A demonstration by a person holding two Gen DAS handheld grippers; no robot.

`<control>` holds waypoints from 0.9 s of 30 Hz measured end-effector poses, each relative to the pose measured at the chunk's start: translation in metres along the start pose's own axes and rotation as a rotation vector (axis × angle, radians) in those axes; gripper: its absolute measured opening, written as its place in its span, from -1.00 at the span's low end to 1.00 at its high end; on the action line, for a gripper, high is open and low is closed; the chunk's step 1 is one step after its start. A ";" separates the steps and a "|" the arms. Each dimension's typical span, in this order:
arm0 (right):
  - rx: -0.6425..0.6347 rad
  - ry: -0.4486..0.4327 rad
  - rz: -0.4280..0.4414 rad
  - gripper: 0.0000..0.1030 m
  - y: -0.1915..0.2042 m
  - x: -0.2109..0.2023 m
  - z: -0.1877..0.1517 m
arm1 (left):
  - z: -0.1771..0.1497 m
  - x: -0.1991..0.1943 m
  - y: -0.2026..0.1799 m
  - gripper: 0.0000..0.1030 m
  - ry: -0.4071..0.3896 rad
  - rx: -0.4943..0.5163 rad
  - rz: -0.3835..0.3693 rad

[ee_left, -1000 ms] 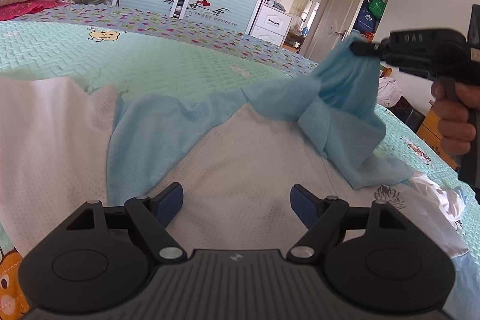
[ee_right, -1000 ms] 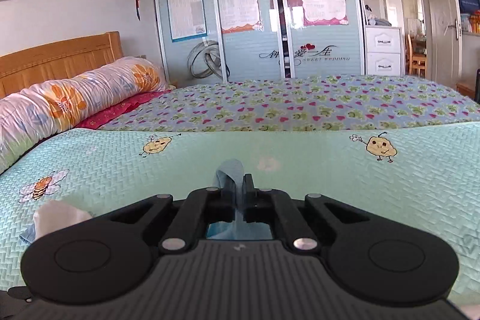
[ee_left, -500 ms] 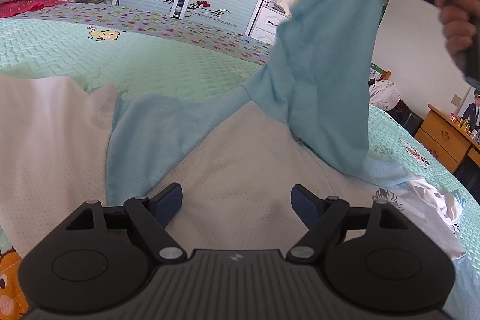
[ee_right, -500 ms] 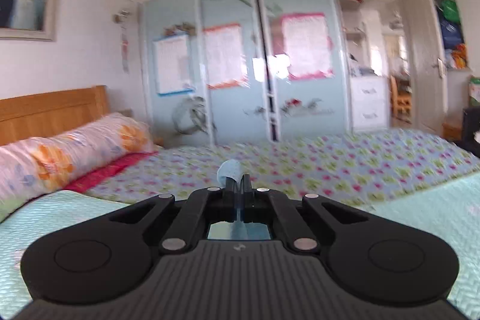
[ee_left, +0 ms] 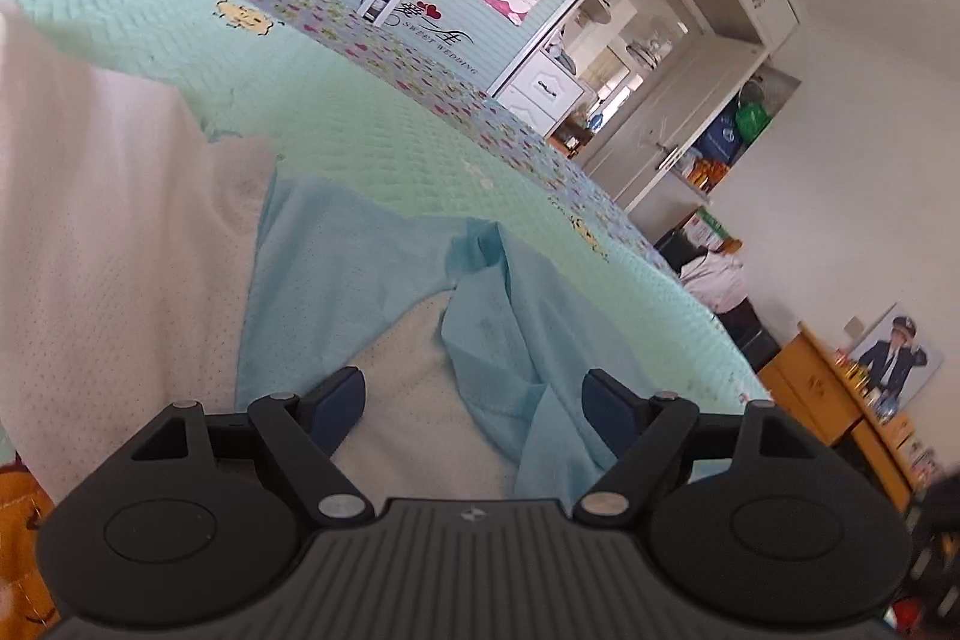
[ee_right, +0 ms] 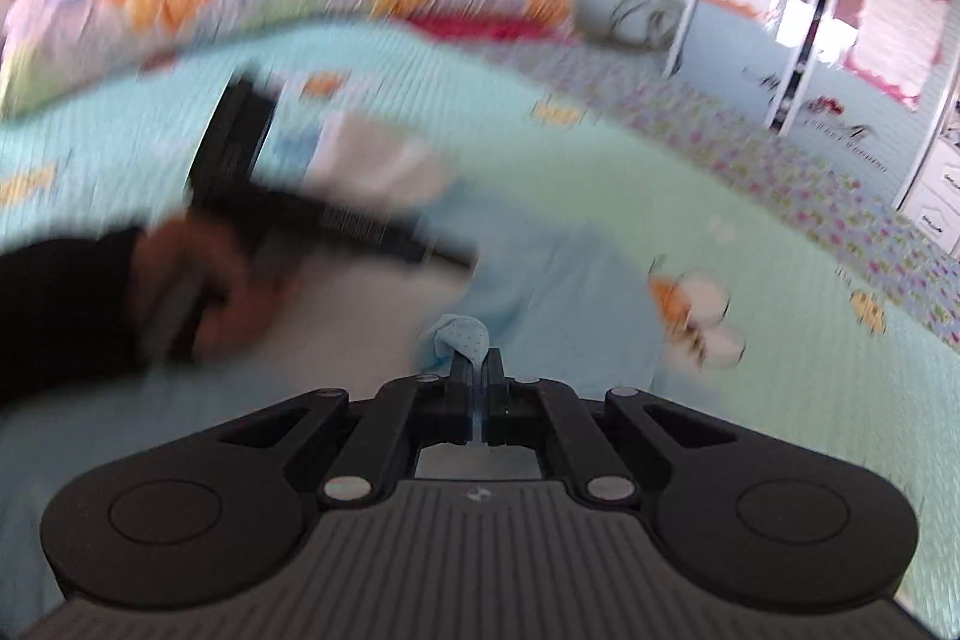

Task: Fold clothes
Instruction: 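Fold the blue sleeve across the white shirt front with the right gripper, then release the folded sleeve and lift the right gripper away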

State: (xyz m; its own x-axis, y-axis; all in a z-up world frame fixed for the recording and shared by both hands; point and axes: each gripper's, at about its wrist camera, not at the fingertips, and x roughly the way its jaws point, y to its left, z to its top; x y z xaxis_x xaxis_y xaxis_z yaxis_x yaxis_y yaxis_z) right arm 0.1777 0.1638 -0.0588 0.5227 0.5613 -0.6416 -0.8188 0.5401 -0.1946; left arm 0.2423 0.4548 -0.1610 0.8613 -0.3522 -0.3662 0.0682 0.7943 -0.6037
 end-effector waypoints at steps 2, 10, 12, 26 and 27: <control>0.034 0.026 0.003 -0.97 0.003 0.001 -0.015 | -0.001 0.001 -0.003 0.60 0.001 0.016 0.009; 0.732 -0.156 -0.032 0.09 -0.083 -0.013 -0.034 | -0.002 0.004 -0.007 0.61 0.003 0.063 0.031; 0.918 -0.144 -0.079 0.07 -0.112 0.002 -0.045 | -0.002 0.004 -0.007 0.61 0.004 0.068 0.034; 1.406 -0.394 -0.261 -0.54 -0.234 0.080 -0.069 | -0.004 0.003 -0.007 0.62 0.003 0.079 0.036; 1.490 -0.416 -0.205 -0.28 -0.239 0.074 -0.077 | -0.004 0.004 -0.007 0.63 0.003 0.080 0.036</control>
State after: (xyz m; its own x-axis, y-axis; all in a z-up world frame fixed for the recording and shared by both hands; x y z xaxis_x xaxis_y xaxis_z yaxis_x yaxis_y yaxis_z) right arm 0.3938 0.0283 -0.1172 0.8248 0.3945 -0.4051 0.1054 0.5966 0.7956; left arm 0.2431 0.4458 -0.1607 0.8626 -0.3237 -0.3887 0.0770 0.8435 -0.5316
